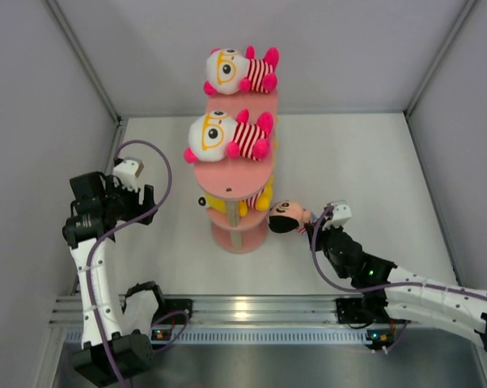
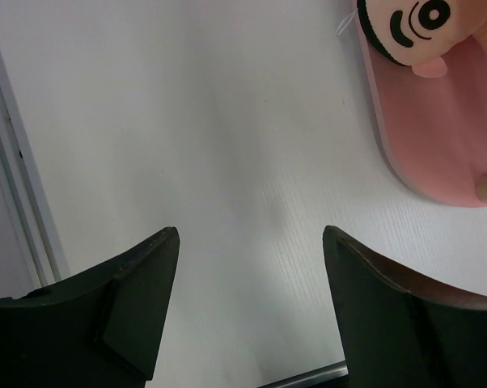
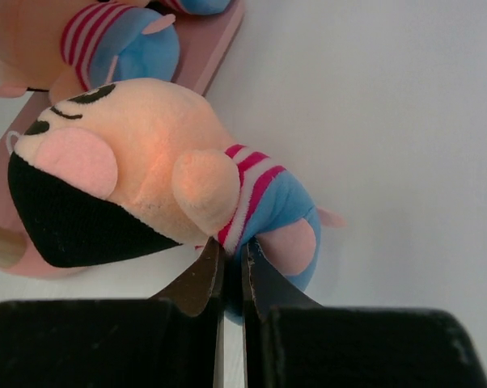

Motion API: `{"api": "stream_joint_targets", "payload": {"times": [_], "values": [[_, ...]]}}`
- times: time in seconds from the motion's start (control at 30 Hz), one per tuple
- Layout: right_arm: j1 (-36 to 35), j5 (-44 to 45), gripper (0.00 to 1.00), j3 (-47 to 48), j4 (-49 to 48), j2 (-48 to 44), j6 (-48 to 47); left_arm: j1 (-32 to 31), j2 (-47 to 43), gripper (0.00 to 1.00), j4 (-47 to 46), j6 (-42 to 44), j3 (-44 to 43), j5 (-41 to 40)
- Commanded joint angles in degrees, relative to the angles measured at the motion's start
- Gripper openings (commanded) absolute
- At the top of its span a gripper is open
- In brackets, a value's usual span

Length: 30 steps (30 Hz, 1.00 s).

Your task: Place and organize the stuffed toys onto the shelf

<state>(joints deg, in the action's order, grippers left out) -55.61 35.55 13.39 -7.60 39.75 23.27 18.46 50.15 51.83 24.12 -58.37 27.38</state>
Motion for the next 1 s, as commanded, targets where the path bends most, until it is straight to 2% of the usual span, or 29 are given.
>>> {"api": "stream_joint_targets", "payload": {"times": [0.0, 0.27, 0.4, 0.67, 0.83, 0.87, 0.93, 0.97], "values": [[-6.4, 7.5, 0.0, 0.2, -9.7, 2.1, 0.9, -0.3, -1.5, 0.78, -1.4, 0.2, 0.4, -0.1], [-12.3, 9.2, 0.0, 4.3, -22.5, 16.3, -0.8, -0.3, -1.0, 0.78, -1.4, -0.3, 0.4, 0.0], [-14.8, 11.1, 0.0, 8.4, -24.5, 26.0, -2.3, -0.3, -1.0, 0.78, -1.4, 0.1, 0.4, -0.1], [-16.1, 11.1, 0.0, 12.6, -28.5, 34.2, -3.4, -0.3, -0.5, 0.78, -1.4, 0.4, 0.7, -0.2], [-17.2, 6.3, 0.15, 14.7, -30.0, 40.7, -4.2, -0.3, -0.2, 0.78, -1.4, 0.3, 0.6, 0.2], [-17.6, 5.8, 0.21, 15.2, -30.4, 42.4, -4.1, -0.3, -0.2, 0.78, -1.4, 0.2, 0.6, 0.2], [-18.6, 4.4, 0.29, 15.5, -30.5, 43.7, -4.3, -0.3, -0.2, 0.78, -1.4, 0.3, 0.5, 0.0], [-18.9, 4.3, 0.36, 15.4, -30.2, 43.9, -4.4, -0.3, -0.3, 0.78, -1.4, 0.3, 0.5, 0.0]]}}
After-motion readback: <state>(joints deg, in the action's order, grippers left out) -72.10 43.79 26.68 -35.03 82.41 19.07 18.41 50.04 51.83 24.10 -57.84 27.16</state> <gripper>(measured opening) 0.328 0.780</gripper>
